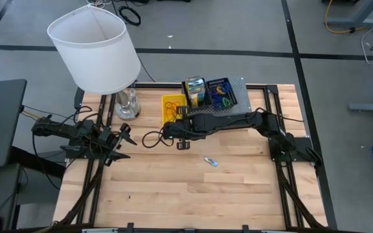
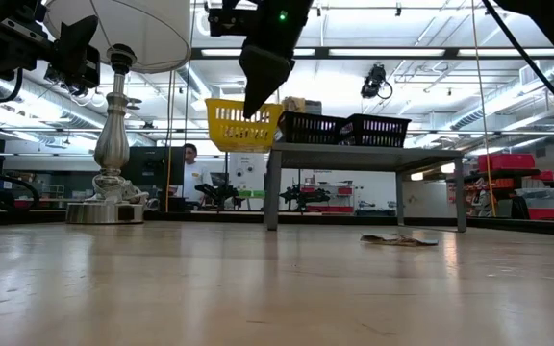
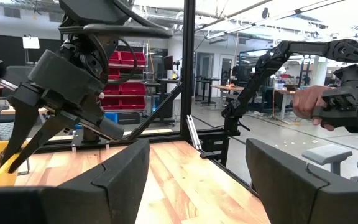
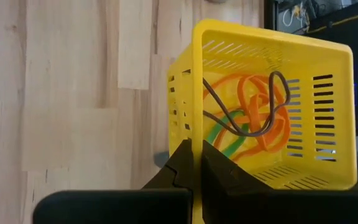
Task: Pick & Place Office Desk Supplies
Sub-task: Put the yellow bin on the shelf
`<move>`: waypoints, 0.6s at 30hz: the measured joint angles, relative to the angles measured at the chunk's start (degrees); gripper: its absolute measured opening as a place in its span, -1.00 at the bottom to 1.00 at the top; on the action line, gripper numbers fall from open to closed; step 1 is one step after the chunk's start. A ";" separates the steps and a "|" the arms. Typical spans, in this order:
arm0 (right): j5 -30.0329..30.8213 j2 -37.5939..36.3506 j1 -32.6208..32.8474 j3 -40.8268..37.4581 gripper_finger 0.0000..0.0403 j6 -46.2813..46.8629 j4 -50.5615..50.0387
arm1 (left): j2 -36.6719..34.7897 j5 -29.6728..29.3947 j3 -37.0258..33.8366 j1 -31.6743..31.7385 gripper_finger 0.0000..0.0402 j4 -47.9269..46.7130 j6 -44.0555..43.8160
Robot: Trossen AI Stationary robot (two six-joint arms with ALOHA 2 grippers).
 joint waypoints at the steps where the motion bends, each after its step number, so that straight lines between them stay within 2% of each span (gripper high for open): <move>1: 0.14 -0.06 0.00 0.00 -0.97 0.29 -0.23 | 0.00 0.01 0.00 0.00 0.34 0.02 0.00; 18: 1.60 -0.71 -0.17 0.04 -0.97 2.78 -2.57 | 0.04 0.02 -0.01 0.01 0.34 0.02 0.00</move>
